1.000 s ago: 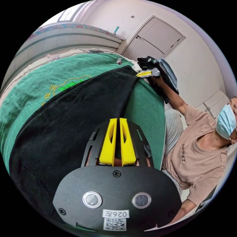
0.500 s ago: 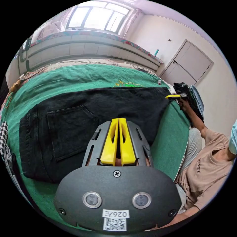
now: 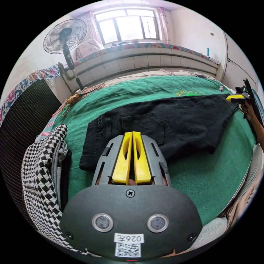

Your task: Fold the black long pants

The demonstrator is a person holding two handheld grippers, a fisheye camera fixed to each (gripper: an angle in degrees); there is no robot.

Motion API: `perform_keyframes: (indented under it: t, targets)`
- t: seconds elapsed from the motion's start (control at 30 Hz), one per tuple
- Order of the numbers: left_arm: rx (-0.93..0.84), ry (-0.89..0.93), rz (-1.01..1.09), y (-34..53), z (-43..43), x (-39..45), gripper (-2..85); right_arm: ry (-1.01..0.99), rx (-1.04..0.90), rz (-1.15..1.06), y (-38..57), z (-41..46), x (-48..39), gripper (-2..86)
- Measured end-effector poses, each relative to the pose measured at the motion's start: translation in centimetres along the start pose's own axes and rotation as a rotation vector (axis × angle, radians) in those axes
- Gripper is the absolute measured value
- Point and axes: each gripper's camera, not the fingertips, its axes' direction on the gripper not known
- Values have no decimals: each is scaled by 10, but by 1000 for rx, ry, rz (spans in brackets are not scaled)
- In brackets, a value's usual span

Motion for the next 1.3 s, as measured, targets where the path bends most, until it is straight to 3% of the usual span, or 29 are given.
perform_keyframes:
  t: [0.1, 0.2, 0.3, 0.33, 0.4, 0.5, 0.57, 0.7, 0.87, 1.07, 1.23, 1.3]
  targets:
    - [80, 62, -51, -4, -3, -2, -9, -17, 48, -134, -18, -5, -31, -12]
    - [-126, 47, -56, -21, 38, -5, -9, 79, 32, -233, -31, 10, -57, -14]
    - [-123, 126, -118, -33, 33, -17, -9, 392, -213, -313, -30, 62, -58, -14]
    - [-121, 131, -138, -38, 28, -16, -9, 401, -171, -338, -21, 58, -52, -13]
    - [-36, 150, -105, -47, 12, -2, -10, 435, -113, -183, -7, 30, -28, -11]
    - [139, 314, 3, -76, -10, 40, -10, 370, 32, 30, 36, -37, 25, -9]
    - [222, 481, 145, -112, -13, 90, -10, 280, 110, 279, 81, -87, 75, -9]
    - [315, 625, 347, -166, -6, 182, -9, 151, 233, 612, 173, -130, 136, -7]
    - [152, 791, 492, -251, 43, 313, 5, -57, 405, 940, 259, -143, 201, 28]
    - [59, 716, 605, -305, 82, 416, 99, -201, 443, 1036, 271, -126, 240, 120]
    - [-220, 758, 694, -330, 124, 471, 128, -197, 494, 1054, 281, -117, 250, 98]
    - [-210, 755, 694, -337, 124, 475, 117, -208, 512, 1048, 279, -114, 255, 93]
